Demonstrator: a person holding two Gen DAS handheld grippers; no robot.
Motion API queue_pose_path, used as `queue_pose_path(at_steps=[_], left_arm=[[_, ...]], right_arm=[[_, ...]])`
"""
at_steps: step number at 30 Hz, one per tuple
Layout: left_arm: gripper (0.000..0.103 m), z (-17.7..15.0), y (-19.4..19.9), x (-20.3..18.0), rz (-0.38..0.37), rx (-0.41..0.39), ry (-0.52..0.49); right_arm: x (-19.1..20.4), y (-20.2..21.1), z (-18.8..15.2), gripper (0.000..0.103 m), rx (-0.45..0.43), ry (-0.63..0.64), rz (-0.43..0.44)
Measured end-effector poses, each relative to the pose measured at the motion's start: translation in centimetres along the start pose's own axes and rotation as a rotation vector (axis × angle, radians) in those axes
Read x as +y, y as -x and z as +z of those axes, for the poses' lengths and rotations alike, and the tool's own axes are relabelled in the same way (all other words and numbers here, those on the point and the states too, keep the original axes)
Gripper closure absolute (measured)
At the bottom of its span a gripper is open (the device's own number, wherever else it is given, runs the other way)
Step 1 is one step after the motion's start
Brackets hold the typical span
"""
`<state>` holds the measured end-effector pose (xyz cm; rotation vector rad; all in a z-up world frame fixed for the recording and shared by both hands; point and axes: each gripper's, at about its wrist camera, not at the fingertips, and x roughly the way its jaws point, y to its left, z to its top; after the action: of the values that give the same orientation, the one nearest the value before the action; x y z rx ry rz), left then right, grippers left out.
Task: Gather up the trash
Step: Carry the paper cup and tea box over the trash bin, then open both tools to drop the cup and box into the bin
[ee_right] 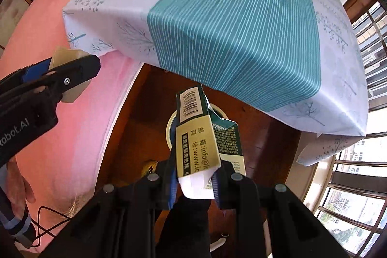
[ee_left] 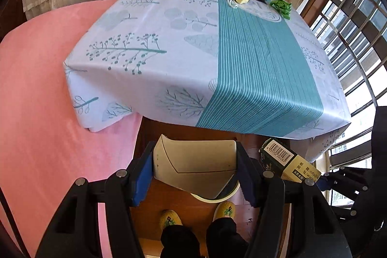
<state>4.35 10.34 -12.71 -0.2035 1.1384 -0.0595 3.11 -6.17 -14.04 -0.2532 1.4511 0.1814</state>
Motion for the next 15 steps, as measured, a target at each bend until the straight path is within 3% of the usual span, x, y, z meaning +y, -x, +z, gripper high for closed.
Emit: queue_pose_path(at_steps=[7,15], left_arm=[[0.043,-2.7,-7.3,-0.1,0.012,0.093,0.059],[0.043,-5.5,-17.7,-1.1,0.038,0.193,0.059]], right_arm=[[-2.9,-8.6,-2.1,0.079,0.06,-0.156,0.092],[-6.3,-19.0,-3.6,0.079,0.093,-0.322,0.159]])
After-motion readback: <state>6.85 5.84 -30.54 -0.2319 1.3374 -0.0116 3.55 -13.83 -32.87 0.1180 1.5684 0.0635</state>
